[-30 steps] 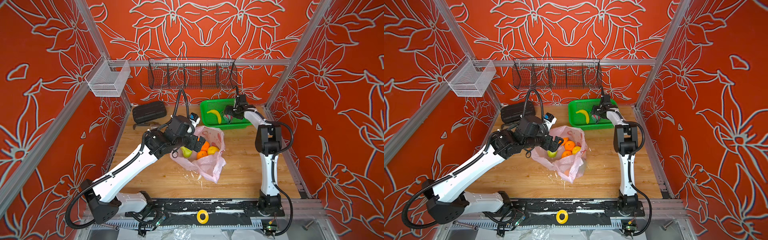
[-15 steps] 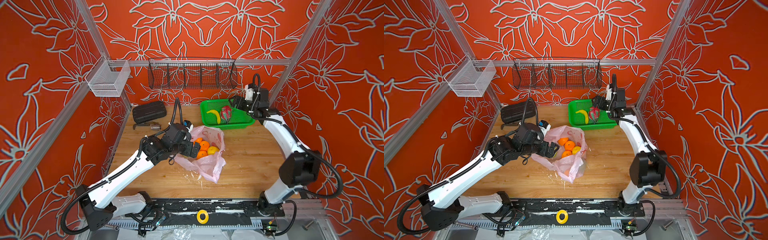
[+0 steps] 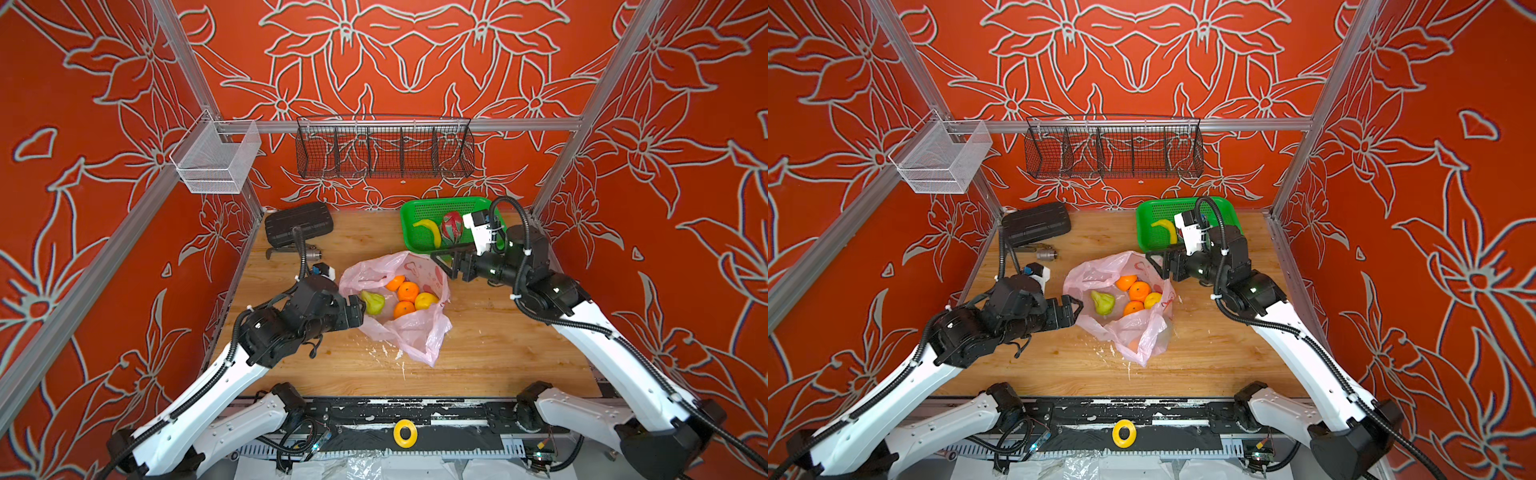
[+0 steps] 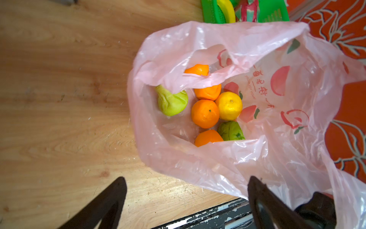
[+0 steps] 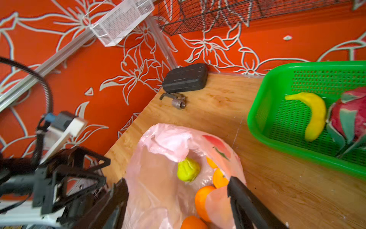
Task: Untie the knot of the plastic bag and take out the fruit
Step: Pick up the fruit from the plastic bag.
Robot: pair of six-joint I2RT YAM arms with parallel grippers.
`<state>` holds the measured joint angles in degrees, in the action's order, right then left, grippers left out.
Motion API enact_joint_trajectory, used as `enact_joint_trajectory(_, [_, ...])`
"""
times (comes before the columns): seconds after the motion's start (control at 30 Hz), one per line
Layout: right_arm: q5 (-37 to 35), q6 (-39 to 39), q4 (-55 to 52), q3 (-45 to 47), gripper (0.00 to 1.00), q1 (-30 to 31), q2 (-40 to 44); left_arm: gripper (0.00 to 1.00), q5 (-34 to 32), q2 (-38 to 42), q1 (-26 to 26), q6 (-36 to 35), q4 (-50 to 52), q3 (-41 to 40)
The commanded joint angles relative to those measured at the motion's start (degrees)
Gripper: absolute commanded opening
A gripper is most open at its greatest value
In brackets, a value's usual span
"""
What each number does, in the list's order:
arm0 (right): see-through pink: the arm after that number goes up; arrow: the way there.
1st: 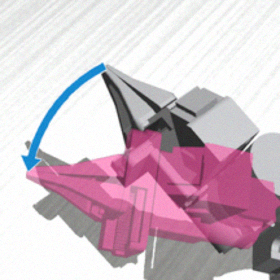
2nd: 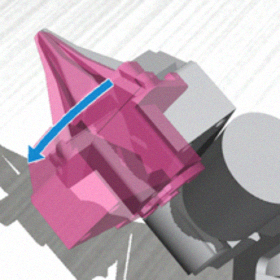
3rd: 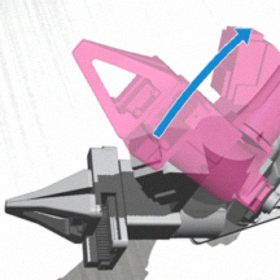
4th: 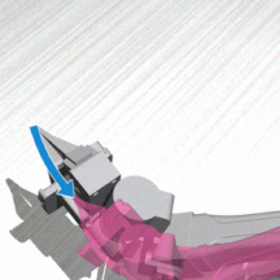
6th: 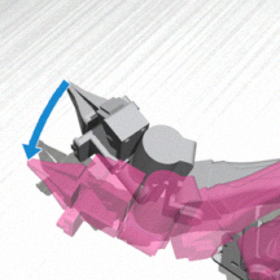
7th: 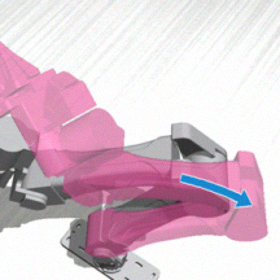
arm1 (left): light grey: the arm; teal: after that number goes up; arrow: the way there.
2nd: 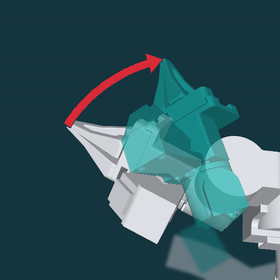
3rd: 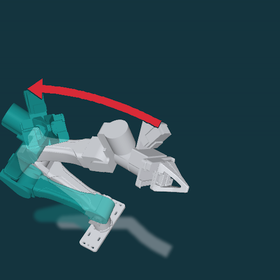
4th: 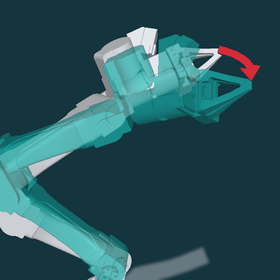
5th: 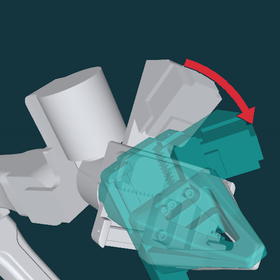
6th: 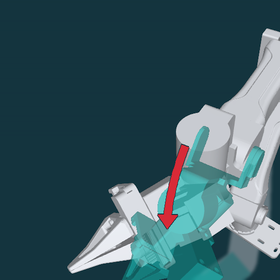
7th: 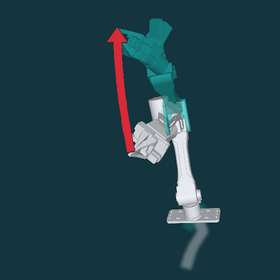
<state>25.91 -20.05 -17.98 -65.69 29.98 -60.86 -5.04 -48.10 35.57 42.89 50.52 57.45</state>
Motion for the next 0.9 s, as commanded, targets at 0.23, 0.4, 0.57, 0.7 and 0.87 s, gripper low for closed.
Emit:
enact_joint_trajectory(0.23, [0.92, 6.85, -9.19, -4.81, 0.72, 12.26, -4.92, 0.93, 11.22, -2.7, -5.57, 7.18, -8.34, -9.66])
enact_joint_trajectory(0.4, [-3.83, 11.03, -14.97, -9.46, 0.7, 18.58, -12.89, 0.84, 14.73, -5.97, -5.74, 8.07, -13.07, -11.6])
enact_joint_trajectory(0.57, [-12.19, 10.98, -22.42, -16.6, 0.66, 23.21, -22.71, 0.75, 16.68, -6.47, -5.85, 8.28, -16.49, -14.51])
enact_joint_trajectory(0.7, [-19.65, 9.74, -23.87, -18.32, 0.61, 25.04, -28.19, 0.67, 18.7, -9.47, -5.8, 6.33, -16.85, -14.56])
enact_joint_trajectory(0.87, [-24.44, 7.92, -23.21, -17.03, 0.61, 25.22, -32.61, 0.48, 21.62, -12.36, -5.86, 5.53, -18.84, -15.89])
